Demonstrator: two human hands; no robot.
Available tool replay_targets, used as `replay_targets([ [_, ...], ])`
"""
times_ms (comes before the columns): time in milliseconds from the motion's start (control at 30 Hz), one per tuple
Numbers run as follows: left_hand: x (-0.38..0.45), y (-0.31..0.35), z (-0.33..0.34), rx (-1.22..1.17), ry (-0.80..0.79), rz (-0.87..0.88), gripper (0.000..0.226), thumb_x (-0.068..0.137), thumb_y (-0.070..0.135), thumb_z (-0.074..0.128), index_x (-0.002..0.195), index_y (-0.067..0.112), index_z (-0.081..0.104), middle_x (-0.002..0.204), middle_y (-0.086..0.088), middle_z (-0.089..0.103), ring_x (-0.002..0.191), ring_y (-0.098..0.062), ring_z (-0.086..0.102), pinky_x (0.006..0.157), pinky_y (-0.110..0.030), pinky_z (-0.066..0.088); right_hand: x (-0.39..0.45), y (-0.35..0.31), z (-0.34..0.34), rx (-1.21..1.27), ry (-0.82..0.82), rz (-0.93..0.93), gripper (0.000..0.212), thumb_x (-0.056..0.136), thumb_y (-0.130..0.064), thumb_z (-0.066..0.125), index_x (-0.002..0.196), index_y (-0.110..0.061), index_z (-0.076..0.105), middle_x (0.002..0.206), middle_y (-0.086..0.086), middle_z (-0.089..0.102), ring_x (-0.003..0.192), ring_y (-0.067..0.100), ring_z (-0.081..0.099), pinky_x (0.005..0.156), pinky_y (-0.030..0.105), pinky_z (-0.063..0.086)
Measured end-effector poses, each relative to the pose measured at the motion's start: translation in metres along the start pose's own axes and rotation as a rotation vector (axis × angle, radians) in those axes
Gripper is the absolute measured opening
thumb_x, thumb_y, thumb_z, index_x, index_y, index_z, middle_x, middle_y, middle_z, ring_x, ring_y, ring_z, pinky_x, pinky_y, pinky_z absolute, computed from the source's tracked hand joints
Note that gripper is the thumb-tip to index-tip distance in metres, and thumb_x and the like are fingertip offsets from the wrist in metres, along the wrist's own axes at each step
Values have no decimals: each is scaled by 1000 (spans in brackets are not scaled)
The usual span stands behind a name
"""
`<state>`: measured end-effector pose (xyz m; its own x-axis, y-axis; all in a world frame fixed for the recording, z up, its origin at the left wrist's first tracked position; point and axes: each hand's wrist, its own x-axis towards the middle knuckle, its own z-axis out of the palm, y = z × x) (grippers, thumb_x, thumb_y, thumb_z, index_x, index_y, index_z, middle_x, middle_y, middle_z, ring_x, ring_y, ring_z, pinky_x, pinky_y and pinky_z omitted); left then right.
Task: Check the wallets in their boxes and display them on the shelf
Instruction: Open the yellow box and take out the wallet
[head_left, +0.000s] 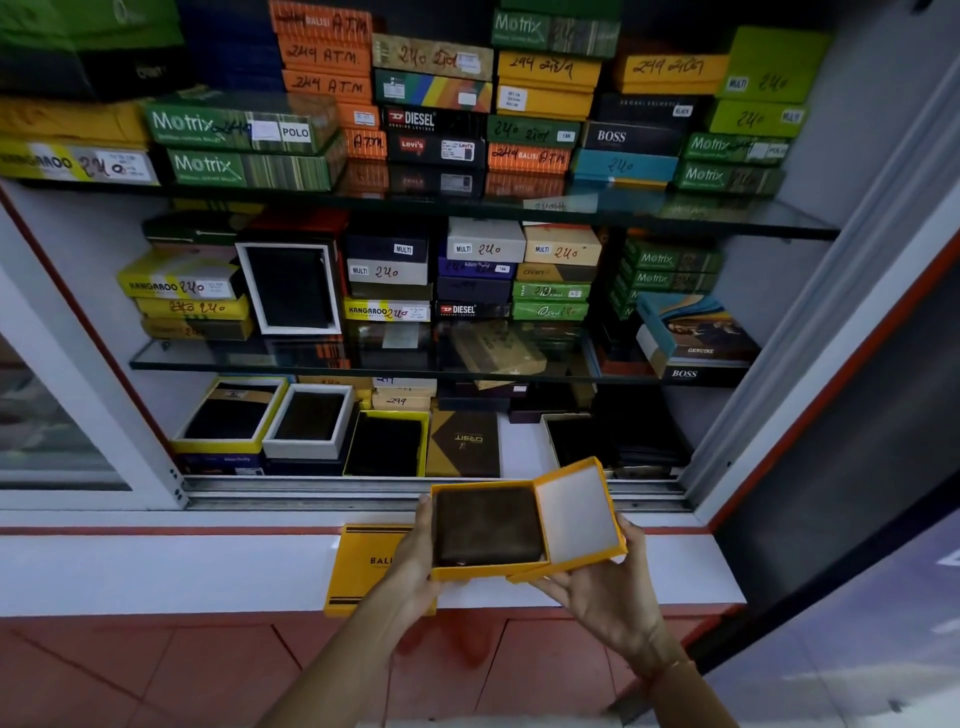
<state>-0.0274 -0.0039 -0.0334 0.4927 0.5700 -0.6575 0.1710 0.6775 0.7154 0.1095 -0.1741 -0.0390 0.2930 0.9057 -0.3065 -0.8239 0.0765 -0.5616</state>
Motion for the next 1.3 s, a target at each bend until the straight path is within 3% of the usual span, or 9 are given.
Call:
replay_targets([
  [100, 0, 0, 6, 1, -64, -61, 54, 93, 52, 40, 104, 7, 66, 105, -20, 70, 96, -35, 66, 79, -48, 56, 1, 7, -2, -53, 119, 11, 74, 58, -37, 85, 122, -7, 63, 126, 20, 63, 110, 33, 65, 89, 44, 57],
  [200, 4, -3, 10, 10, -30, -85, 51, 93, 45, 46, 113, 1, 60, 115, -23, 65, 103, -39, 64, 63, -40, 55, 0, 4, -7, -282, 265, -34, 49, 78, -34, 70, 122, -13, 63, 125, 10, 66, 114, 23, 64, 91, 36, 56],
  [433, 22, -25, 13, 131, 92, -13, 20, 92, 16, 58, 100, -1, 65, 96, -22, 65, 90, -36, 63, 72, -47, 55, -2, 2, -20, -862, 527, -125, 32, 71, -16, 80, 101, -10, 67, 93, 21, 74, 87, 39, 71, 81, 54, 58],
  [533, 33, -34, 13, 355, 154, 9, 19, 95, 12, 49, 84, 3, 61, 85, -20, 61, 81, -34, 61, 73, -46, 55, 11, 15, -24, -1045, 664, -161, 21, 75, -19, 78, 93, -13, 71, 93, 13, 75, 85, 30, 72, 75, 51, 60],
  [633, 45, -44, 8, 514, 117, 5, 25, 92, 6, 39, 76, 4, 57, 76, -18, 57, 75, -33, 59, 65, -40, 50, 24, 31, -27, -1237, 779, -173, 32, 81, -25, 72, 110, -11, 70, 109, 9, 73, 100, 28, 68, 89, 43, 57],
  [733, 51, -50, 6, 574, 49, -1, 22, 92, 8, 40, 88, 4, 62, 87, -18, 64, 88, -36, 65, 67, -38, 53, 34, 37, -19, -1412, 807, -119, 30, 89, -26, 61, 108, -5, 70, 103, 13, 73, 93, 25, 68, 85, 34, 57],
  [933, 43, -52, 6, 650, 36, 65, 28, 88, -3, 32, 83, 10, 55, 77, -9, 55, 77, -25, 56, 58, -30, 44, 42, 48, -16, -1537, 864, -147, 25, 91, -20, 55, 100, -4, 72, 100, 13, 70, 81, 21, 64, 78, 31, 57],
  [1167, 46, -51, 1, 793, 5, 109, 29, 87, -6, 36, 100, 4, 60, 94, -15, 61, 90, -27, 60, 69, -34, 49, 50, 40, 5, -1565, 853, 29, 48, 81, -44, 64, 115, -10, 59, 125, 13, 45, 122, 31, 37, 92, 35, 40],
  [1300, 47, -50, -6, 843, -129, 147, 35, 81, 4, 60, 116, 10, 62, 109, -12, 69, 91, -21, 64, 75, -29, 54, 55, 27, 30, -1320, 704, -177, 41, 75, -19, 75, 108, -8, 54, 111, 12, 66, 106, 29, 62, 84, 33, 50],
])
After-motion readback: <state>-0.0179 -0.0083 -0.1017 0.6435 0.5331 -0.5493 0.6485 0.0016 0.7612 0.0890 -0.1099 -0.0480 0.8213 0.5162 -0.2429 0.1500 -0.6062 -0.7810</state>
